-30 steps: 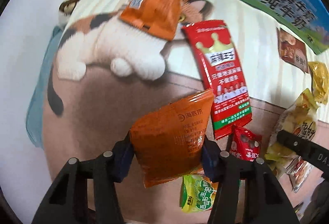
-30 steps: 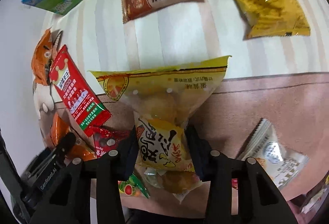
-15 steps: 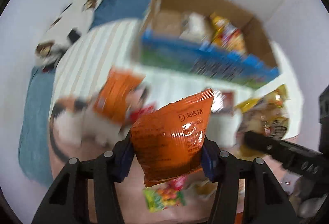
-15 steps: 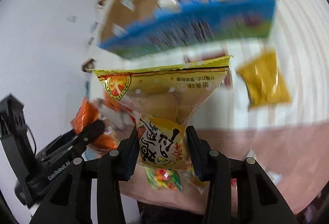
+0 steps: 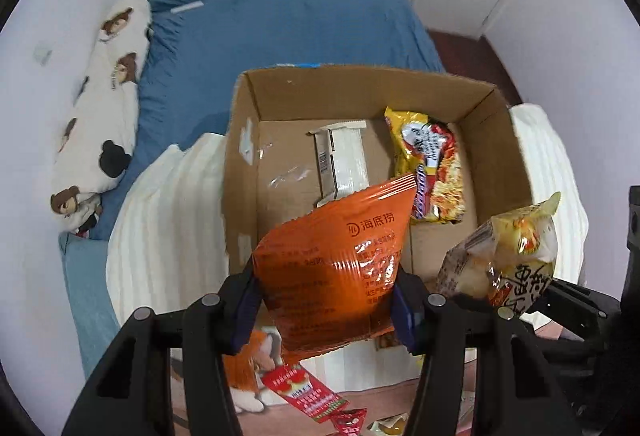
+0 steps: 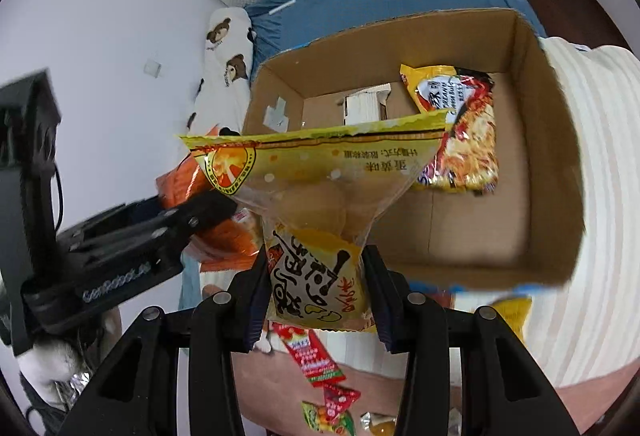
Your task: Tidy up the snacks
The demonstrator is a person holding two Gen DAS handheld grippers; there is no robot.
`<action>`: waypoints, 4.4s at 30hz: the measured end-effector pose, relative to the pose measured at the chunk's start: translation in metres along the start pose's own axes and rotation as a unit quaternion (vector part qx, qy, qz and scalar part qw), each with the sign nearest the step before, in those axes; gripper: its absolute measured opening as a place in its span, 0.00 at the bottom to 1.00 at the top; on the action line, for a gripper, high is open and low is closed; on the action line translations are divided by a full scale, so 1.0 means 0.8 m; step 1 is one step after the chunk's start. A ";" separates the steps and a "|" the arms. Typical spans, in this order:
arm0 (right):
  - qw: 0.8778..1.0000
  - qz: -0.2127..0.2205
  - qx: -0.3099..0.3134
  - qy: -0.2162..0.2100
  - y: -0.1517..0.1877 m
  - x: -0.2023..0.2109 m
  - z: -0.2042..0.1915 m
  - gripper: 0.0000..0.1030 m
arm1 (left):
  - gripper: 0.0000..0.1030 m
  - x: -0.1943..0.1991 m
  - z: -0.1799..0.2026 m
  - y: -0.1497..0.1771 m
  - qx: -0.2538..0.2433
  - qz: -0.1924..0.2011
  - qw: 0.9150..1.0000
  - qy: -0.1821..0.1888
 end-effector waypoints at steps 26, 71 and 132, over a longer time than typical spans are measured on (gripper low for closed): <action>0.983 -0.164 -0.018 0.080 -0.027 -0.147 0.070 0.93 | 0.83 -0.149 -0.020 0.003 0.013 -0.179 0.984 0.005; 0.939 -0.188 0.096 0.272 0.384 -0.133 0.215 0.93 | 0.83 -0.145 0.025 0.402 0.101 -0.058 0.993 -0.030; 0.973 -0.082 -0.136 0.165 0.259 -0.168 0.166 0.68 | 0.50 -0.197 -0.192 0.307 0.122 -0.051 0.990 -0.042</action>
Point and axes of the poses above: each gripper's, at about its wrist camera, not at the fingertips, and x roughly against the way its jaws point, z to its right, y to its underside, the point moved 8 cm from there along -x, roughly the way its jaws point, and after that the axes turned 6 degrees about -z, right-handed, at the moved point
